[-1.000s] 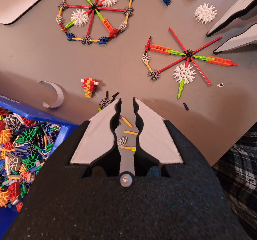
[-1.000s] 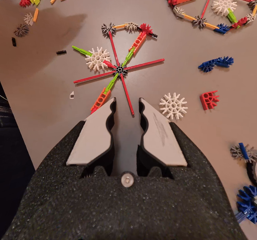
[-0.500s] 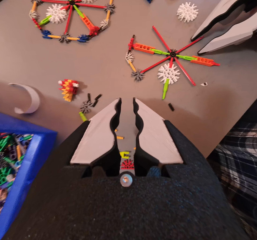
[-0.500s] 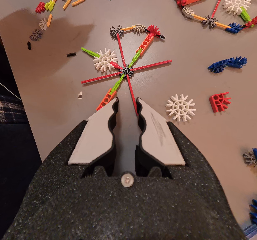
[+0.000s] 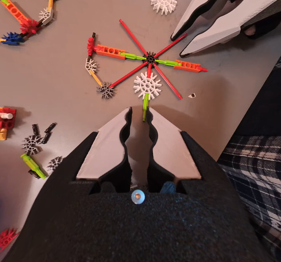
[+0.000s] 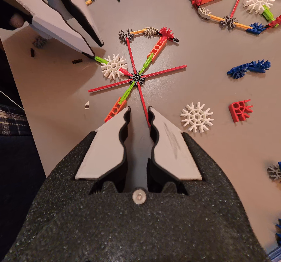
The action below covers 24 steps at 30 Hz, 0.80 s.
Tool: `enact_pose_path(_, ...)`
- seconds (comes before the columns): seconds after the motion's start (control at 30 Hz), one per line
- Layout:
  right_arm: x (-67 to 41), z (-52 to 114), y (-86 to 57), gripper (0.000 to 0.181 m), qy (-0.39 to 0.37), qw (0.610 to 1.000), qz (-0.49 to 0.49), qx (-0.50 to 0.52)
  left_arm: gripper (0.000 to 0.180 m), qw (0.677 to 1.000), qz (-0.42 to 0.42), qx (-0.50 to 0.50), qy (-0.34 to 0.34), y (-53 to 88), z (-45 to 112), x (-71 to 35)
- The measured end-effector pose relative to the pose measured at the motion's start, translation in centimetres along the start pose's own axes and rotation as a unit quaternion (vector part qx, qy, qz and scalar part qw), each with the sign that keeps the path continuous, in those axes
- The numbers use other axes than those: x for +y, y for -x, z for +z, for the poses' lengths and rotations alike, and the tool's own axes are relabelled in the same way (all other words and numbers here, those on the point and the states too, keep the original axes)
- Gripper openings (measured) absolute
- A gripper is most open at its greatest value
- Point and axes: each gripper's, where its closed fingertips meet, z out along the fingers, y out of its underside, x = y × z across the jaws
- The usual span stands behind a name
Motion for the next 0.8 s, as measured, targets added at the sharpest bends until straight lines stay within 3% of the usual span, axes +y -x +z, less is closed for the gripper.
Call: enact_pose_path(0.8, -0.1, -0.1, 0.0, 0.021, -0.002, 1.0, 0.006, -0.008, 0.023, 1.0, -0.01, 0.008, -0.004, 0.0, -0.7, 0.0)
